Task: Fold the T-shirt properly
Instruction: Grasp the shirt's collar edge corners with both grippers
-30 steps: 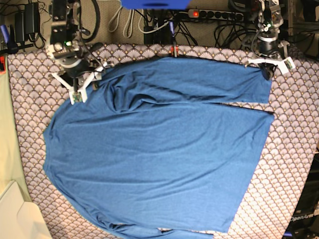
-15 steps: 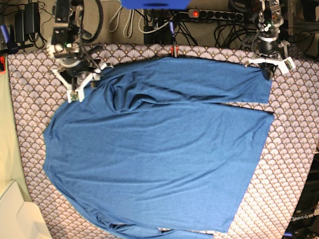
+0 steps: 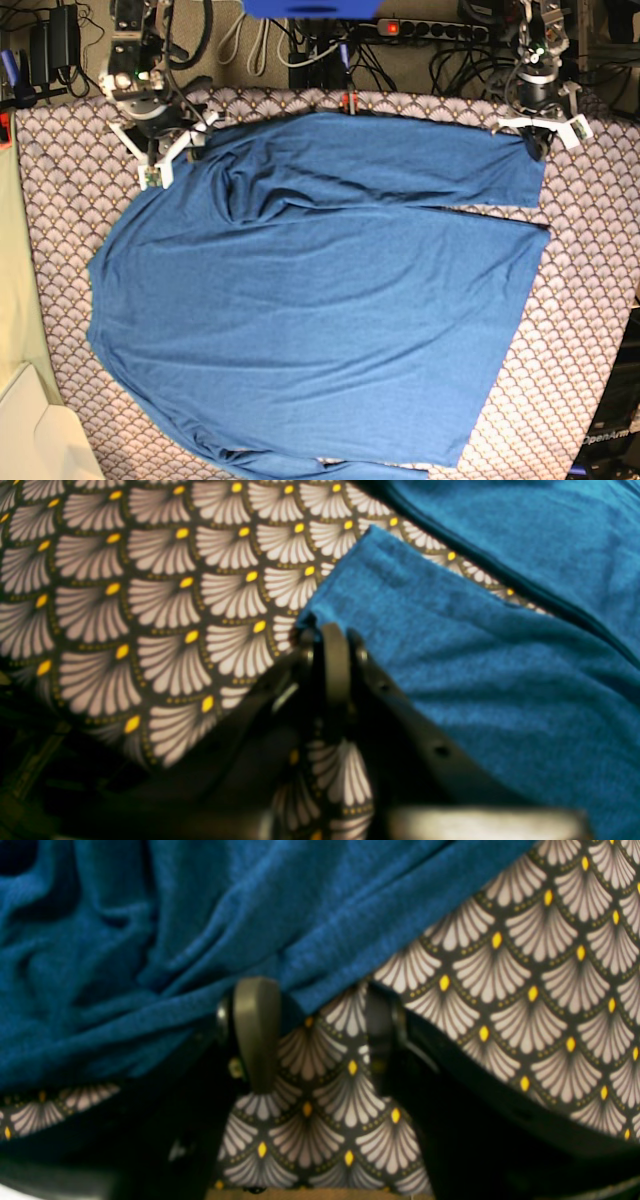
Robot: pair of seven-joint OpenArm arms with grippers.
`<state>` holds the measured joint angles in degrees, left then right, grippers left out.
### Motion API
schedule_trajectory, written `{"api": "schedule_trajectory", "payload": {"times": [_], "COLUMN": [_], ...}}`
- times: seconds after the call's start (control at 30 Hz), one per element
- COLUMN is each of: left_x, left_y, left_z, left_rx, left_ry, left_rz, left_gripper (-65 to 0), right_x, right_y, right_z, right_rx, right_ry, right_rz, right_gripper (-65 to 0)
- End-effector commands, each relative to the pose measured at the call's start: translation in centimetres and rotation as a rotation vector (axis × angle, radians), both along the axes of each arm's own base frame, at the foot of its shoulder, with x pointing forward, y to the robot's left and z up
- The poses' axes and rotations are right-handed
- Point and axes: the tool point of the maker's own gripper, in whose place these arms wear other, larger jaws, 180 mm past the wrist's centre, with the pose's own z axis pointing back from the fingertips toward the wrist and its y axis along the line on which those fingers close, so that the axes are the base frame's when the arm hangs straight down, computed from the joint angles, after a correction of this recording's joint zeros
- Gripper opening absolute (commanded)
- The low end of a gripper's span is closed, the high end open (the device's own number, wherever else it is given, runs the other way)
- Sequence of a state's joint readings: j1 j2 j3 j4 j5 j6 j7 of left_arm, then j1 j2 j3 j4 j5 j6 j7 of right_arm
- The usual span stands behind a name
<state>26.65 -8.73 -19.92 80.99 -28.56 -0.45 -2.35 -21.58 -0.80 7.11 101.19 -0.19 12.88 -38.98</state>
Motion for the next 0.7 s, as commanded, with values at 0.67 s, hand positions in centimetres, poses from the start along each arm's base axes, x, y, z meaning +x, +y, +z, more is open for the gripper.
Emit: {"api": "schedule_trajectory", "payload": {"times": [0.67], "left_x": [0.3], "left_y": [0.4], "left_z": [0.9], "left_rx": [0.023], "left_ry": [-0.027], "left_rz": [-0.005], "left_gripper": [-64.6], "right_x": [2.0], "right_y": [1.0], "right_z": [0.1], "right_rx": [0.020], "right_ry": [-0.017], "right_rz": [0.063], "right_gripper": [-51.4]}}
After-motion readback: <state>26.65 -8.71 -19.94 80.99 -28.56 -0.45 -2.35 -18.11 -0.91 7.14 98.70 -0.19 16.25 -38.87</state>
